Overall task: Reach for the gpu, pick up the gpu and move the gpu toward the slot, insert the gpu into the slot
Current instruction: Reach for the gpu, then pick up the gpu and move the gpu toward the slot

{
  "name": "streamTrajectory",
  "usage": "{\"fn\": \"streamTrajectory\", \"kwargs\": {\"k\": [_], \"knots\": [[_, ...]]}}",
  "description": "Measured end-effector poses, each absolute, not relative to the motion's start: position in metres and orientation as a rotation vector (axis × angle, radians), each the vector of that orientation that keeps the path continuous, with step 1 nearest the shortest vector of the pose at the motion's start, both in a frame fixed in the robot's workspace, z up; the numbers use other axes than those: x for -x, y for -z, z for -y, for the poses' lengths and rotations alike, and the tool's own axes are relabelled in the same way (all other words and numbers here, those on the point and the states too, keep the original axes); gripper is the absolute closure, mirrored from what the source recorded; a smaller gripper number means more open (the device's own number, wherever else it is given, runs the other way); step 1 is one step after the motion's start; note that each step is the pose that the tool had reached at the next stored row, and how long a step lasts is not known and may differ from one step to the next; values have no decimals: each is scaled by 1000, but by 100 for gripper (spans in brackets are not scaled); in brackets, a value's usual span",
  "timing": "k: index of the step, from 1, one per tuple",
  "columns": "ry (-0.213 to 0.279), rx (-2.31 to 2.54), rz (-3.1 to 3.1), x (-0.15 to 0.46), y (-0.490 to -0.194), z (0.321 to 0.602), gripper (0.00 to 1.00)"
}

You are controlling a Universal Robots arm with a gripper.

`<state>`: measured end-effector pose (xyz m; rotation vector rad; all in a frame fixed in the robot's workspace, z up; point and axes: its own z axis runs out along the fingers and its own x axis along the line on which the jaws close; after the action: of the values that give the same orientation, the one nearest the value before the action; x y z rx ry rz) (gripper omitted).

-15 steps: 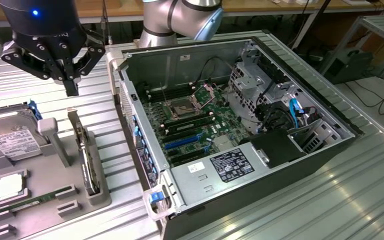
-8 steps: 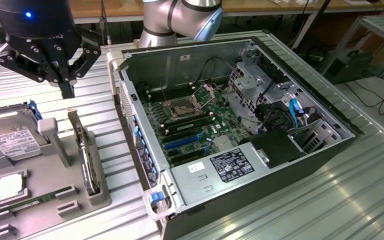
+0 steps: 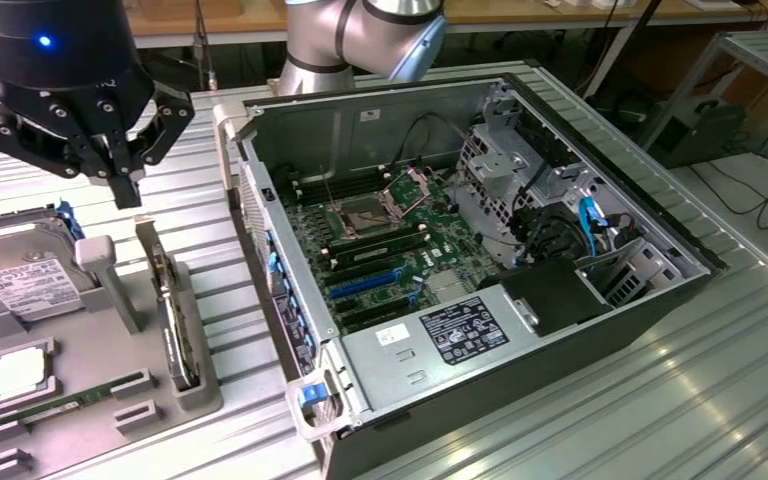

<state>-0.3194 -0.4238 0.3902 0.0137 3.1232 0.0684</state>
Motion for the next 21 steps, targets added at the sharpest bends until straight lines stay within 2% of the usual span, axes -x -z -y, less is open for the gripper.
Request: {"fn": "streamTrajectory", "kwargs": {"k": [9, 21], "knots": [[-68, -9, -3123, 322, -389, 439, 89], [-68, -9, -3123, 322, -388, 440, 89]]}}
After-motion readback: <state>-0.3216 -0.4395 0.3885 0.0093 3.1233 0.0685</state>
